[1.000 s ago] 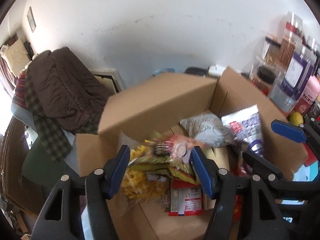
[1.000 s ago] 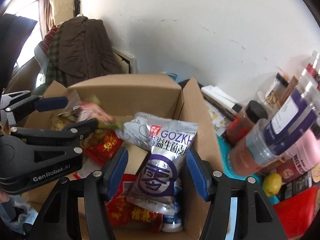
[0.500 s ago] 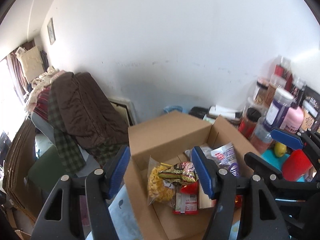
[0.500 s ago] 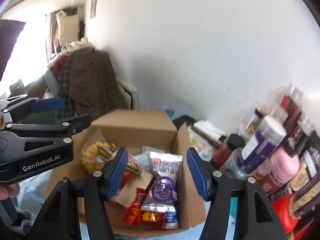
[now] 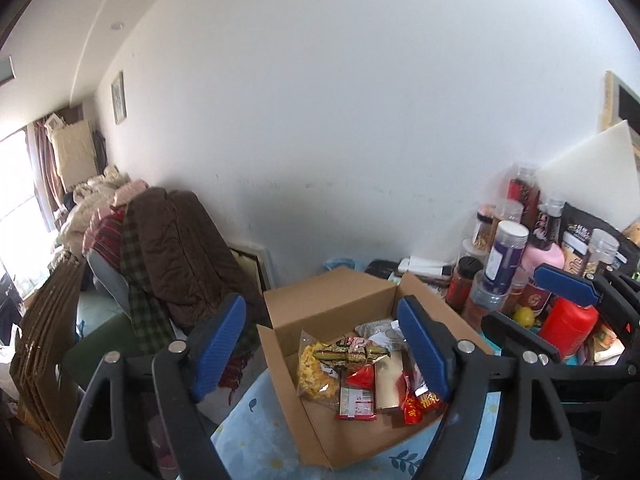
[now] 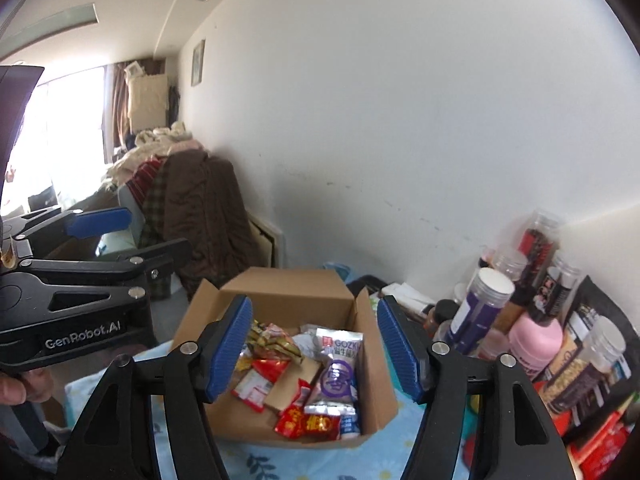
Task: Organize snacks
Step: 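Withdraw both grippers from the box back over the table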
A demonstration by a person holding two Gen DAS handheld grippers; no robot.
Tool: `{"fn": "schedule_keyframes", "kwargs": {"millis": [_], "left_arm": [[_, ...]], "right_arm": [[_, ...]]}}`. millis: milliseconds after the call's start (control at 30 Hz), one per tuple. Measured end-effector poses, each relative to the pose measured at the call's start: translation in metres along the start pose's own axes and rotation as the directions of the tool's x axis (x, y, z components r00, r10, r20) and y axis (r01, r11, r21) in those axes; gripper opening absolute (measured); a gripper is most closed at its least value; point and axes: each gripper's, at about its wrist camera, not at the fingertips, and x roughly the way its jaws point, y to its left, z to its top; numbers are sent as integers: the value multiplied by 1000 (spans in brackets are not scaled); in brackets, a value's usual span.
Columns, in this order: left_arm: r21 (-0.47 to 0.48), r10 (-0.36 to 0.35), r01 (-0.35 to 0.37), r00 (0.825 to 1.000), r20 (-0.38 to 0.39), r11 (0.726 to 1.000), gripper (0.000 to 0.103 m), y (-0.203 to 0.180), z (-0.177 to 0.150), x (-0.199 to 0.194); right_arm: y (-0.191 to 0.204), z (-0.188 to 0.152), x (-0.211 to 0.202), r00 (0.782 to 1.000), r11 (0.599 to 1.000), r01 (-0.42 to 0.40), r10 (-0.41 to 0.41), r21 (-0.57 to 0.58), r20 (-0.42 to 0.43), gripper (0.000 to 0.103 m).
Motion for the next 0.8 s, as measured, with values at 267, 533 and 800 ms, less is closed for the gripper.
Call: {"fn": "schedule_keyframes", "kwargs": {"millis": [267, 533, 800], "left_arm": [[8, -23, 22, 999, 24, 1000, 81, -6, -22, -44], [3, -66, 66, 998, -3, 998, 81, -15, -58, -68], [-5, -47, 47, 998, -45, 999, 81, -14, -88, -77]], "right_arm": [[4, -25, -48, 999, 999, 10, -11, 40, 38, 76], [7, -60, -74, 999, 997, 31, -33, 74, 24, 78], [10, -90, -89, 999, 993, 42, -42, 109, -8, 78]]}}
